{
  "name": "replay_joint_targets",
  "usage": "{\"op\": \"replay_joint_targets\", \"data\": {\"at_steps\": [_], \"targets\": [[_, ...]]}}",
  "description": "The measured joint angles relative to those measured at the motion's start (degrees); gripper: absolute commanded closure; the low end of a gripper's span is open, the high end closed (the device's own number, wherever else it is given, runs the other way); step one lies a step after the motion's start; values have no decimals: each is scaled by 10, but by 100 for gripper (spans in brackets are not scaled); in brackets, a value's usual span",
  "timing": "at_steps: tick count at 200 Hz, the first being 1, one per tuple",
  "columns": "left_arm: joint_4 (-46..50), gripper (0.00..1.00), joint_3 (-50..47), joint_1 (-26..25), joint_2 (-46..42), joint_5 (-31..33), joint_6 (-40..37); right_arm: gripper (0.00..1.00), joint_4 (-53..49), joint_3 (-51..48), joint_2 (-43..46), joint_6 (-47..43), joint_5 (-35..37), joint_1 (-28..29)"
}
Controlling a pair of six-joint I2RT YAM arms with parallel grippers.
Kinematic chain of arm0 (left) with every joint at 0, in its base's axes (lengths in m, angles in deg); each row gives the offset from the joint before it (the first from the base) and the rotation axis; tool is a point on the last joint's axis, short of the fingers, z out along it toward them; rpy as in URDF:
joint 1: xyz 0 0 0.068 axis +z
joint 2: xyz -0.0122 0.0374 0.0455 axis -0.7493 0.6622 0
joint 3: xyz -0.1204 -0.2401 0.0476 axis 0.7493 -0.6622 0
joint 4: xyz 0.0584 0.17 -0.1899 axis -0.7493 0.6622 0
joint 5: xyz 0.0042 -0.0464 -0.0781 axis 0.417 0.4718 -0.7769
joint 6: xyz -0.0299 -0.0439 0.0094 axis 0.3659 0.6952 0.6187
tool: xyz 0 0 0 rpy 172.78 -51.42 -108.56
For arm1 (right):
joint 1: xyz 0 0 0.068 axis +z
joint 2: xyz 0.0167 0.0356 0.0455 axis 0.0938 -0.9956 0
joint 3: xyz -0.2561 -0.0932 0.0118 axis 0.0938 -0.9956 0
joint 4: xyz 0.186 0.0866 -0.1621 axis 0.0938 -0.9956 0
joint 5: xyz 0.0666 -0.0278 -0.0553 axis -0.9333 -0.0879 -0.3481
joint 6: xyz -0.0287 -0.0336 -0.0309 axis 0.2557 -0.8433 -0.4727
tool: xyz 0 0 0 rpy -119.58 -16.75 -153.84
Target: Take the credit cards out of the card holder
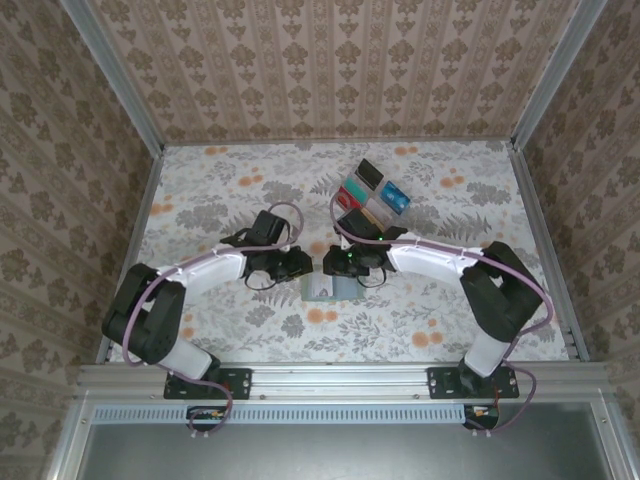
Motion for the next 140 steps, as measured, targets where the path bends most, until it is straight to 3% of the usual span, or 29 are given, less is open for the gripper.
{"op": "replay_joint_targets", "data": {"at_steps": [140], "targets": [[-1, 85, 4, -12, 68, 1, 9, 77, 30, -17, -54, 12, -26, -23]]}}
